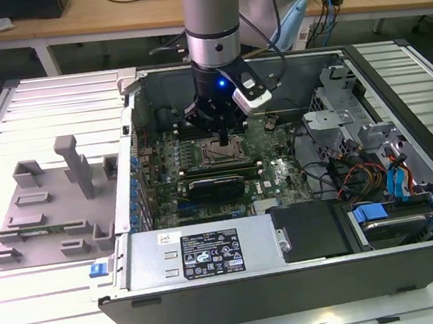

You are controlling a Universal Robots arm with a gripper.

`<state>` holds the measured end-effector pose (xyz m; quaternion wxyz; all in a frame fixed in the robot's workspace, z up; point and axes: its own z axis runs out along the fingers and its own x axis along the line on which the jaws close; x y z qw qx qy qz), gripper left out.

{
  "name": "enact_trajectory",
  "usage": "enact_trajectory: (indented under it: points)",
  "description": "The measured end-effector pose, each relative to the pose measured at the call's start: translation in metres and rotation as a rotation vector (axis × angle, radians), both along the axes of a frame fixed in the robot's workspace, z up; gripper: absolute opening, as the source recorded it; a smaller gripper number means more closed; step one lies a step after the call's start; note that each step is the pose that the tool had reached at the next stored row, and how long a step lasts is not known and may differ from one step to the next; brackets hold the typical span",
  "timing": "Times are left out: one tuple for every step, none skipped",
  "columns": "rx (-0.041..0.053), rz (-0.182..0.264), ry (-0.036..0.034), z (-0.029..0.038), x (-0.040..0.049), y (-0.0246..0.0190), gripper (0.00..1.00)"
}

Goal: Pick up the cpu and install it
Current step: 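Install the second cpu locking lever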

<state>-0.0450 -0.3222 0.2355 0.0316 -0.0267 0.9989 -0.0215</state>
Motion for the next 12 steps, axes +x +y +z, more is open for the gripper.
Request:
enact_trajectory:
  points:
    - [0.0, 0.0, 0.0, 0.0, 0.0, -0.0001, 0.11]
    - [0.0, 0.0, 0.0, 0.0, 0.0, -0.0002, 0.11]
    - [0.0, 0.0, 0.0, 0.0, 0.0, -0.0003, 0.11]
    - [0.0, 0.0, 0.0, 0.0, 0.0, -0.0003, 0.11]
    - [-0.0001, 0.0, 0.0, 0.0, 0.0, -0.0003, 0.11]
    - [0.0, 0.0, 0.0, 0.0, 0.0, -0.0004, 0.11]
    - [0.0, 0.0, 0.0, 0.0, 0.0, -0.0005, 0.11]
    - [-0.0002, 0.0, 0.0001, 0.0013, -0.0001, -0.0007, 0.11]
    - [-0.0001, 0.0, 0.0, 0.0048, 0.0, -0.0006, 0.11]
    - [0.0001, 0.0, -0.0001, 0.0053, 0.0, -0.0006, 0.11]
    - [0.0002, 0.0, -0.0002, 0.0054, 0.0, -0.0006, 0.11]
    - [-0.0002, 0.0, 0.0002, 0.0056, 0.0, -0.0023, 0.11]
